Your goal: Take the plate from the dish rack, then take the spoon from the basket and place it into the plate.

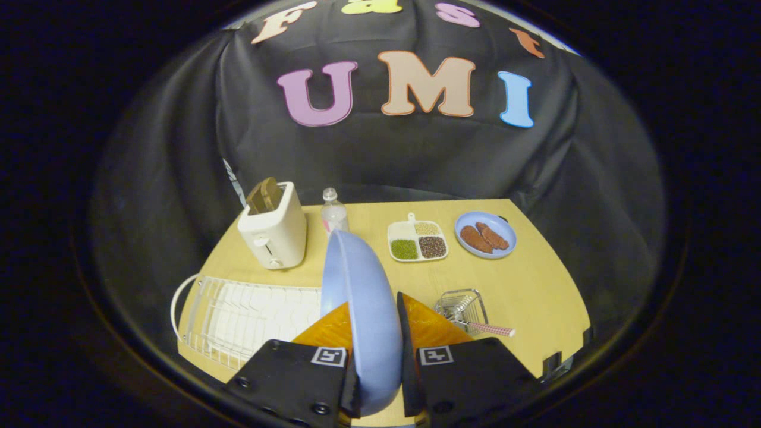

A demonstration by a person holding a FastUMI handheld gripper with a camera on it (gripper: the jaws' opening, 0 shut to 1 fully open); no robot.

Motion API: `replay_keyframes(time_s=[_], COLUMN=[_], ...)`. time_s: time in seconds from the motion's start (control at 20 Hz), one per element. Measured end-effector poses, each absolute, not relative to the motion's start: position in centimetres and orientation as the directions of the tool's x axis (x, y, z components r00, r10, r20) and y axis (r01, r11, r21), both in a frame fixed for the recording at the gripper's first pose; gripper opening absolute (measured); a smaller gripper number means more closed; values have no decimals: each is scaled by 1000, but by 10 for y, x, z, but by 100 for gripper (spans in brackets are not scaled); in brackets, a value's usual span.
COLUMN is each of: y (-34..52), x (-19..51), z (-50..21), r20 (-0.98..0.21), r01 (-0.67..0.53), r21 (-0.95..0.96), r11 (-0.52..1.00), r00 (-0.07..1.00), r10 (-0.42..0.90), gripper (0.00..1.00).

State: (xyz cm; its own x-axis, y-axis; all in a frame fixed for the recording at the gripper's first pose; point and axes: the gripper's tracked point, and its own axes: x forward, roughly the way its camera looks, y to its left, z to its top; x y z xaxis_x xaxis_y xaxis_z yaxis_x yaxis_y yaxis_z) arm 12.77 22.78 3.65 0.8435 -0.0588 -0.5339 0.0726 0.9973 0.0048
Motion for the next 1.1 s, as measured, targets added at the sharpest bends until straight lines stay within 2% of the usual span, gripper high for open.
replay_keyframes(time_s=[0.15,0.4,0.65,1.1], y=[205,144,101,46], x=[104,47,-2,-28], z=[53,33,-22,-157], r20=[-482,-432,-449,-542], r01=[17,5,21,164], r21=[131,259,404,557], r11=[991,966,914,814], r00=[875,895,875,815], r10=[49,111,179,206], gripper=[30,30,30,30])
